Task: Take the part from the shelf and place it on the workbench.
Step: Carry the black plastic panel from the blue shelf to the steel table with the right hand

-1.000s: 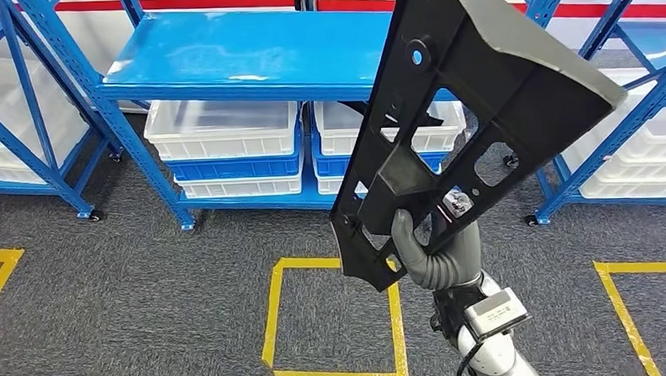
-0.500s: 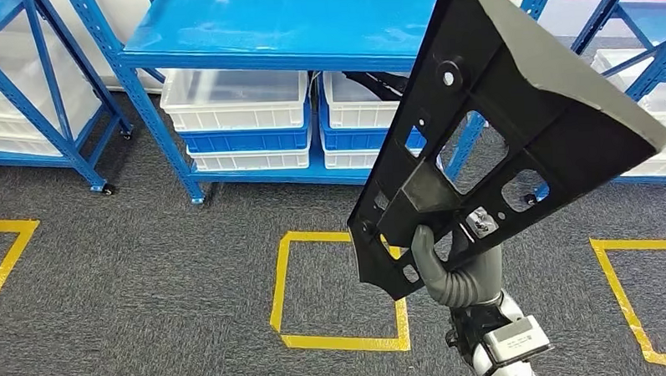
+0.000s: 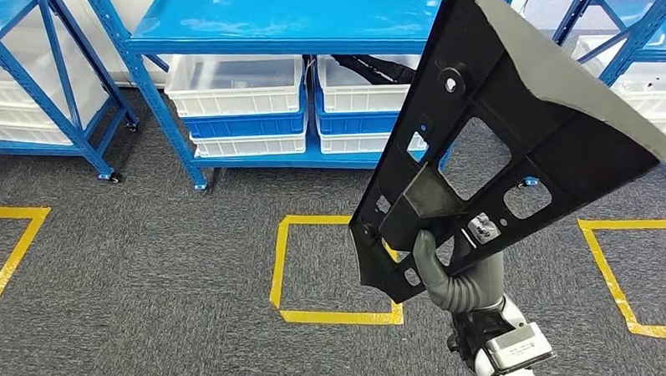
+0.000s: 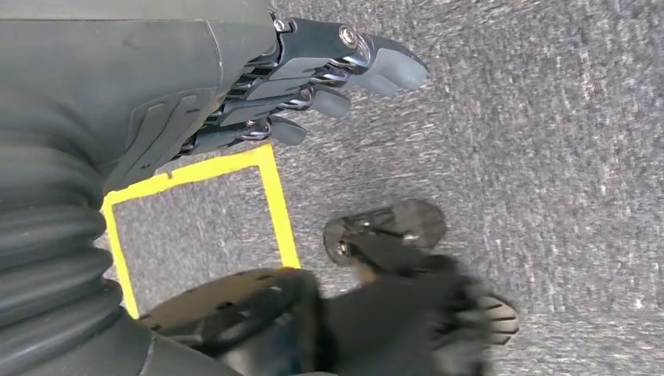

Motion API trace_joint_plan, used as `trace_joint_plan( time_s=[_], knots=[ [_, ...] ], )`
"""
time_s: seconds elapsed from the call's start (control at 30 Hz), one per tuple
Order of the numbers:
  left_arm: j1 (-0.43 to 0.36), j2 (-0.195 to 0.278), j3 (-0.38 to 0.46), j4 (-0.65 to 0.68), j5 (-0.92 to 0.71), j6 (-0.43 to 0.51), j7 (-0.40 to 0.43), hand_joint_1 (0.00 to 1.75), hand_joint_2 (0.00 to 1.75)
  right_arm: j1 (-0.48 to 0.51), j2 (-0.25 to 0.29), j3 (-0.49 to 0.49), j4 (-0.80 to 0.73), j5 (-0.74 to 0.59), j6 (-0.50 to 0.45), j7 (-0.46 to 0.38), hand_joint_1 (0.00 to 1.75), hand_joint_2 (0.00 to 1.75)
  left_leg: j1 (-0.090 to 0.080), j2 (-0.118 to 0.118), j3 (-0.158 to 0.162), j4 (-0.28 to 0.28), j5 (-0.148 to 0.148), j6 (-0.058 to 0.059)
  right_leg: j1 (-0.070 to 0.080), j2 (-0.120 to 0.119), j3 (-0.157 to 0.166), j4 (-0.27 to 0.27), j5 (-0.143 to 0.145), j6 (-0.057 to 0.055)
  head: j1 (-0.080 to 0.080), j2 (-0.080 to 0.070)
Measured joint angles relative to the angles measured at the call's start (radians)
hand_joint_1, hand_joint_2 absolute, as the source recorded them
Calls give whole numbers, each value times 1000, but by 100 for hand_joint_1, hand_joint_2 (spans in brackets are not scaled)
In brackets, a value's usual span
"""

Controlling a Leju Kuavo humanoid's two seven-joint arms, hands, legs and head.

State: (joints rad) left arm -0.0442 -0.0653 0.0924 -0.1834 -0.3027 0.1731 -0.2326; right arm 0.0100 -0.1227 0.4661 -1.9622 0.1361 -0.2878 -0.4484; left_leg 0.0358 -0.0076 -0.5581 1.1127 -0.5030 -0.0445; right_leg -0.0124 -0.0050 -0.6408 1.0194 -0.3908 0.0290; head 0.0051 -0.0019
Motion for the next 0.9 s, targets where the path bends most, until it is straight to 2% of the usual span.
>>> trace_joint_plan(
  time_s=[0.03, 0.1, 0.17, 0.23, 0.3, 0.33, 0.37, 0.43, 0.47, 0.5, 0.9],
  knots=[
    [-1, -1, 0, 0, 0, 0, -1, 0, 175, 1, 0, -2, -1, 1, 0, -1, 175, 175, -4, -2, 23, -42, -15, 5, 1, -1, -6, 1, 7, 8, 2, 0],
    [-1, -2, 1, 0, 0, 0, -5, 0, 175, 3, 0, -6, -3, 4, -1, -3, 175, 175, -15, -4, 25, -69, -16, 26, -1, -2, -12, -7, 22, 22, 5, 0],
    [1, -1, 2, 0, 0, 0, -9, 0, 175, 5, 0, -8, -3, 10, -1, -4, 175, 175, -21, -2, 21, -80, -4, 42, -3, -2, -19, -19, 18, 12, 6, 0],
    [3, 0, 2, 0, -1, 0, -12, 0, 175, 7, 0, -11, -3, 16, -1, -5, 175, 175, -22, -1, 12, -84, 7, 52, -2, 0, -27, -27, 7, -5, 7, 0],
    [3, 0, 2, 0, -1, -1, -13, 0, 175, 10, 0, -13, -4, 22, -1, -6, 175, 175, -24, 0, 2, -83, 17, 59, -2, 1, -31, -33, 10, -9, 7, 0],
    [3, 0, 2, 0, -2, -1, -13, 0, 175, 12, 0, -14, -4, 25, 0, -6, 175, 175, -25, 0, -2, -83, 22, 62, -2, 1, -31, -37, 21, -10, 7, 0],
    [3, -1, 2, 0, -2, -2, -13, 0, 175, 15, 0, -14, -4, 29, 0, -7, 175, 175, -27, -1, -7, -82, 26, 65, -3, 2, -31, -43, 43, -4, 7, 0],
    [4, -2, 2, 0, -2, -2, -13, 0, 175, 18, 0, -14, -4, 35, 0, -9, 175, 175, -30, -1, -16, -81, 33, 68, -7, 3, -31, -55, 80, 18, 6, 0],
    [4, -1, 3, 0, -2, -2, -13, 0, 175, 20, 0, -14, -4, 36, 0, -9, 175, 175, -32, -1, -20, -80, 35, 68, -9, 3, -33, -58, 91, 28, 6, 0],
    [4, -1, 3, 0, -2, -2, -13, 0, 175, 20, 0, -14, -4, 37, 1, -9, 175, 175, -32, -1, -22, -80, 36, 69, -10, 3, -35, -59, 90, 31, 6, 0],
    [4, -2, 5, 0, -6, -3, -13, 0, 175, 23, -1, -16, -4, 49, 1, -10, 175, 175, -31, 3, -26, -81, 39, 64, -7, 4, -43, -55, 92, 30, 6, 0]
  ],
)
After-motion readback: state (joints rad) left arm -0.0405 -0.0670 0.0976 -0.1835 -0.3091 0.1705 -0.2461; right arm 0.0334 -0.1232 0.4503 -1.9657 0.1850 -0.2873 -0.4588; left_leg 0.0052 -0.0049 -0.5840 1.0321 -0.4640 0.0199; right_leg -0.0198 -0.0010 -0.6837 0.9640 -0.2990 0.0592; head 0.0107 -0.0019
